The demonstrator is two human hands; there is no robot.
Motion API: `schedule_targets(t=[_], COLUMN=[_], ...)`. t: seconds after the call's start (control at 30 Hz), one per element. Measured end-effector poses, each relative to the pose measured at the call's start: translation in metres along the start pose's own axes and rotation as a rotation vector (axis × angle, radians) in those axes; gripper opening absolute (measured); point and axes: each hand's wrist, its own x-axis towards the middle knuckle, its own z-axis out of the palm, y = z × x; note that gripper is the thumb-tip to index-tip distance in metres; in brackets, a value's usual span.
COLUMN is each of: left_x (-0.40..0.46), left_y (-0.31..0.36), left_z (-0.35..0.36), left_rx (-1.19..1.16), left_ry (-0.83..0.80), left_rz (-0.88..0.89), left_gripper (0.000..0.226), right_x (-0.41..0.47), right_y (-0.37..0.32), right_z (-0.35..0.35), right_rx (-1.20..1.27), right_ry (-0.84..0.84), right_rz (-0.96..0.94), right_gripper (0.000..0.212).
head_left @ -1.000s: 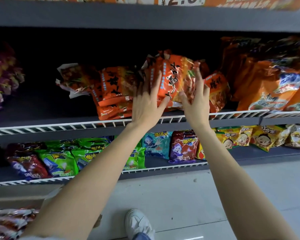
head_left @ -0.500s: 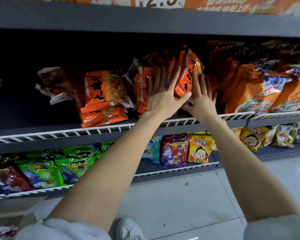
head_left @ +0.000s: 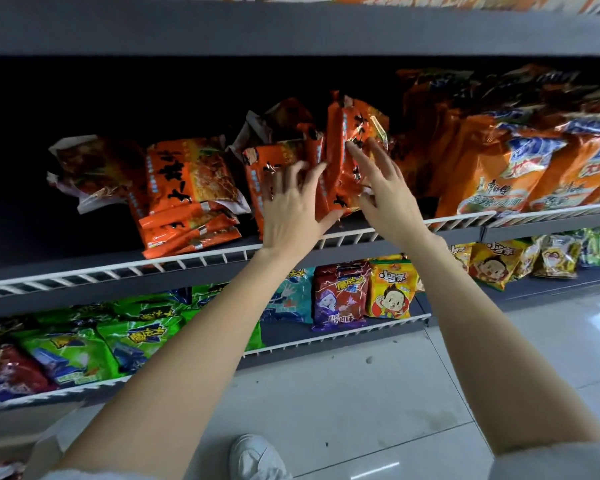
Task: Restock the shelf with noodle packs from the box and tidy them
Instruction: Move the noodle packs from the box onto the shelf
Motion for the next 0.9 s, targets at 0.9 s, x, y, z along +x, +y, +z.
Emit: schedule_targets(t=[0.9], left_x=[-0.005], left_y=[-0.007], left_z=[0.0], left_rx=[0.06], left_ry=[-0.058], left_rz=[0.221], left_gripper=[0.047], right_x=[0.085], right_y=[0.009], right_z=[0.003], right_rx=[-0.174], right_ry=[0.088], right_rz=[0.254], right_gripper=[0.04])
